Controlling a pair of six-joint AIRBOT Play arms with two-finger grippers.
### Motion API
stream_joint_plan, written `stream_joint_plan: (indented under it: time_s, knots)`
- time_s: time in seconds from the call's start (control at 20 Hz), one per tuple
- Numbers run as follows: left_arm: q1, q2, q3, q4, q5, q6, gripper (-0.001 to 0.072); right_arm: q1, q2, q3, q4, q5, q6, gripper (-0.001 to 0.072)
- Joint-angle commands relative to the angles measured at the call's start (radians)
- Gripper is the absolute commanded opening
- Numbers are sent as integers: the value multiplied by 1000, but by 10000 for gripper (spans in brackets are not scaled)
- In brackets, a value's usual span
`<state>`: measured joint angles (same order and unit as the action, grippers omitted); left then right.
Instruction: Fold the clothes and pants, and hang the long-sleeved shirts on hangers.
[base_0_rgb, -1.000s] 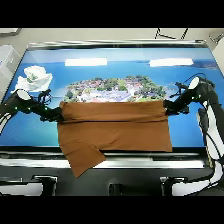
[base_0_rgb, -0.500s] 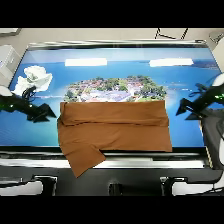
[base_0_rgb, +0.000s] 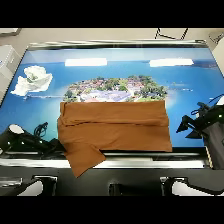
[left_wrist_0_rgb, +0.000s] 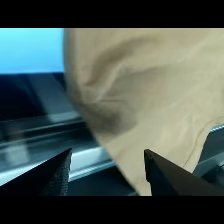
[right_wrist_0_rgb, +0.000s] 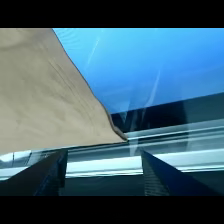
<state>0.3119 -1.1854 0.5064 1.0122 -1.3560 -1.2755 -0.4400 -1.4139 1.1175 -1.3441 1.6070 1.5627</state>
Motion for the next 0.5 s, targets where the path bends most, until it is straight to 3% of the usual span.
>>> stream_joint_plan:
  time_s: [0.0,0.15,0.2,0.3,0.45]
  knots:
    - [-41,18,-95,-78,96,19,495,-3,8,-33,10,-5,-8,559]
    - [-119,18,-95,-132,158,-41,426,-3,8,-33,8,-6,-19,559]
    - [-145,18,-95,-132,164,-63,358,-3,8,-34,8,-8,-19,559]
    - [-185,19,-94,-130,144,-67,65,-3,8,-35,5,-13,-20,559]
    - [-183,29,-93,-129,129,-55,26,-3,8,-92,-3,-11,-46,560]
